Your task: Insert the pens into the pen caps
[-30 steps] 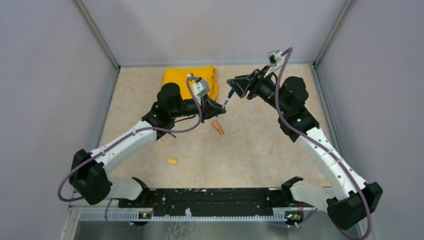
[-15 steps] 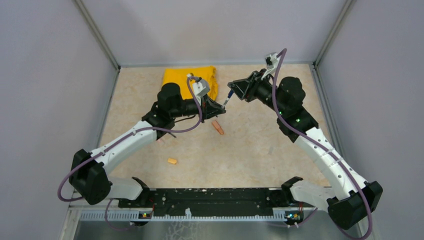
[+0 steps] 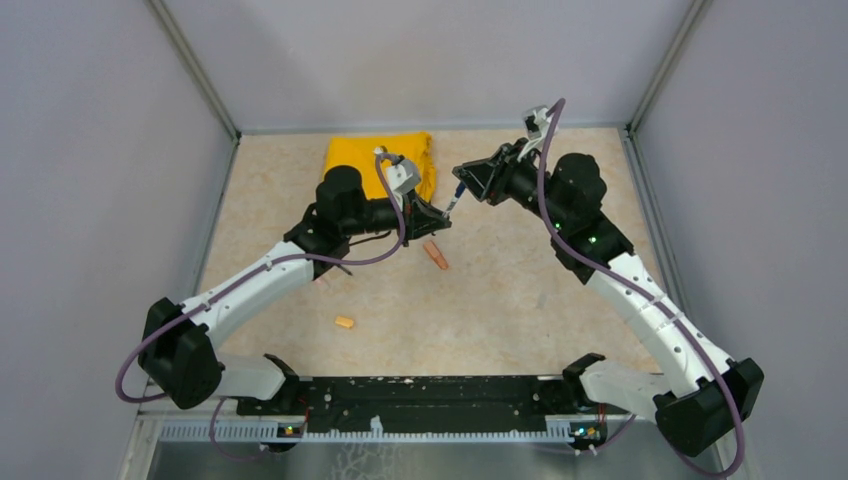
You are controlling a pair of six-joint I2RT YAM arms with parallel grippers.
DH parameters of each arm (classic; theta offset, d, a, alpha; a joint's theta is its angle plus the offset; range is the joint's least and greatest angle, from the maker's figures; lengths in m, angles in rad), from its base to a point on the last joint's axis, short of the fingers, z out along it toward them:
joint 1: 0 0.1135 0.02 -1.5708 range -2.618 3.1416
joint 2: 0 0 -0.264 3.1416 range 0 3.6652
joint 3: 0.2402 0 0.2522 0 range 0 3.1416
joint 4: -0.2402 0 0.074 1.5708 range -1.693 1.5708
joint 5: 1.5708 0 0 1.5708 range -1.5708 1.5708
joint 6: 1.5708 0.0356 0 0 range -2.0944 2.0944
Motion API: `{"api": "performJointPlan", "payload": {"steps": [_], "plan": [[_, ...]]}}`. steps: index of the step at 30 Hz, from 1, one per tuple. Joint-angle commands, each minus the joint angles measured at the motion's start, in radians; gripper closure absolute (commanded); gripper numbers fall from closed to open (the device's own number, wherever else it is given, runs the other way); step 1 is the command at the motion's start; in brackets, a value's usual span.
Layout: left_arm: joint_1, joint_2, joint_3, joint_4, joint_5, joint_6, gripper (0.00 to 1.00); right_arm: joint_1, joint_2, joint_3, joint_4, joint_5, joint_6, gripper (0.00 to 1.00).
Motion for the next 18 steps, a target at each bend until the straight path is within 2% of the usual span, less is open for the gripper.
{"api": "performJointPlan", "payload": {"steps": [1,18], "plan": [[-0.007,0.006,0.03,0.034,0.001,0.013,1.0,0.02,0.003,0.03,0.023,-0.027,-0.028,0.72],[-0.006,0.001,0.026,0.036,-0.015,0.01,1.0,0.022,0.004,-0.023,0.025,-0.023,-0.036,0.96]]}}
